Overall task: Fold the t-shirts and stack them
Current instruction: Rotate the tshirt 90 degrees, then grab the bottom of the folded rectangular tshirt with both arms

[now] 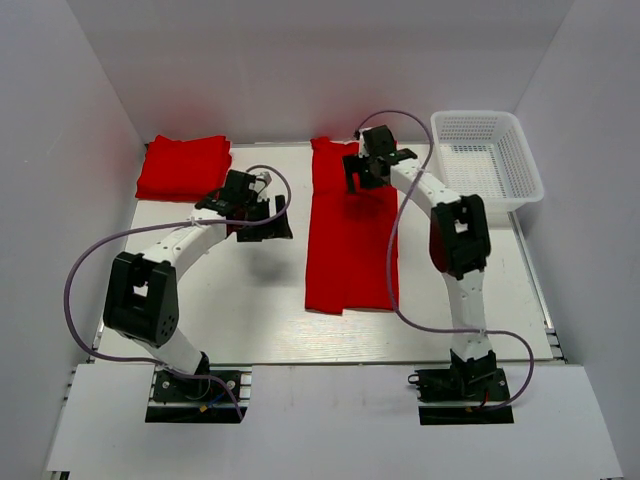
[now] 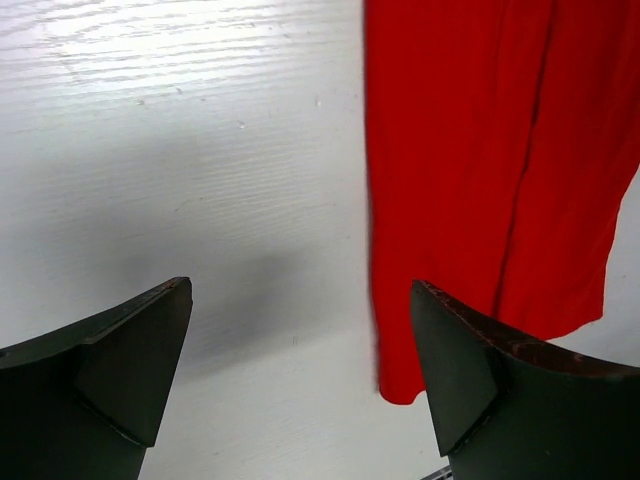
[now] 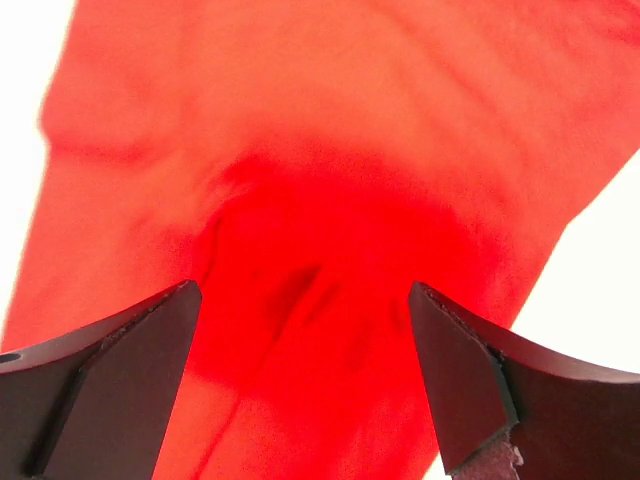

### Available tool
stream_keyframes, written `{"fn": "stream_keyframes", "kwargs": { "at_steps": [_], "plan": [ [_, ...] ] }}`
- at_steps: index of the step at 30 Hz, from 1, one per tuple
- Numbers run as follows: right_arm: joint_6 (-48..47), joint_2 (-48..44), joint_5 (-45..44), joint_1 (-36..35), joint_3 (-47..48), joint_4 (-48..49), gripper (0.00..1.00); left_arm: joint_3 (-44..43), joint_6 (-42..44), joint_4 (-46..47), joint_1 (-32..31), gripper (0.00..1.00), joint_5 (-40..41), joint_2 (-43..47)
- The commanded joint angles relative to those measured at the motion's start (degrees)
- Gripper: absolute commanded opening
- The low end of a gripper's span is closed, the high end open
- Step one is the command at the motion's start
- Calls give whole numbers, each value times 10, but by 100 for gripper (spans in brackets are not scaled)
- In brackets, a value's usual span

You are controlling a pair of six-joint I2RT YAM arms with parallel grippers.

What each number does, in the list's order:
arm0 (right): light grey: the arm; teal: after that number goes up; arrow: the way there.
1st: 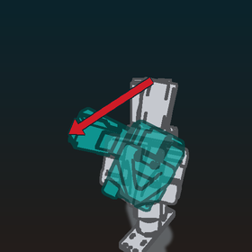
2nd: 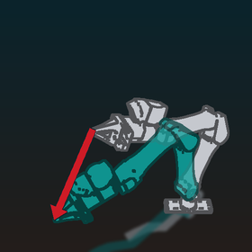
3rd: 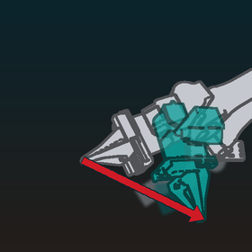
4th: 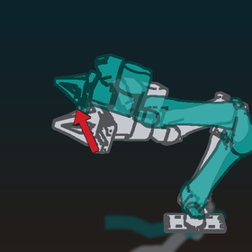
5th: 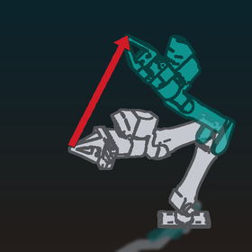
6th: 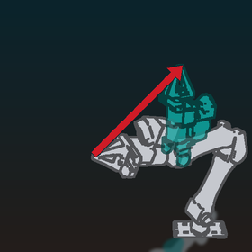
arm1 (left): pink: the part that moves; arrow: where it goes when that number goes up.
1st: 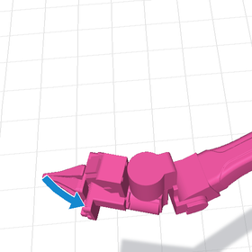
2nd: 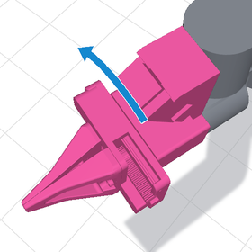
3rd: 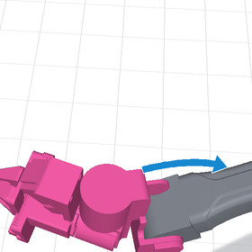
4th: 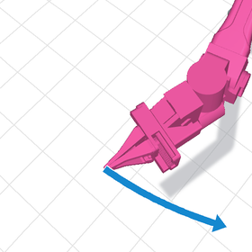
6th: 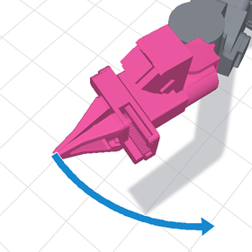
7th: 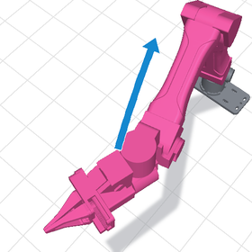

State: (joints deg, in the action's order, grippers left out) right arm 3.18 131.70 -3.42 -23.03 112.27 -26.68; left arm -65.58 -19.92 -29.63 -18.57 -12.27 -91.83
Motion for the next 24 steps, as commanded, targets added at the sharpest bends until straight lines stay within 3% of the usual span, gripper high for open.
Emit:
{"fn": "stream_keyframes", "kwargs": {
  "at_steps": [1,6,7,13,17,24],
  "plan": [
    [4,-136,46,-10,-47,22,90,12,18,12,-14,100,-21,17],
    [109,-316,7,-11,-306,52,90,73,-1,26,-63,100,-38,43],
    [138,-387,7,-11,-378,58,90,83,-7,33,-73,100,-38,43],
    [220,-539,3,-20,-613,23,90,141,-56,26,-157,100,-15,67],
    [261,-584,58,-33,-718,22,90,157,-81,26,-195,100,11,75],
    [283,-593,38,-43,-737,2,90,128,-92,9,-239,100,67,22]
  ]
}}
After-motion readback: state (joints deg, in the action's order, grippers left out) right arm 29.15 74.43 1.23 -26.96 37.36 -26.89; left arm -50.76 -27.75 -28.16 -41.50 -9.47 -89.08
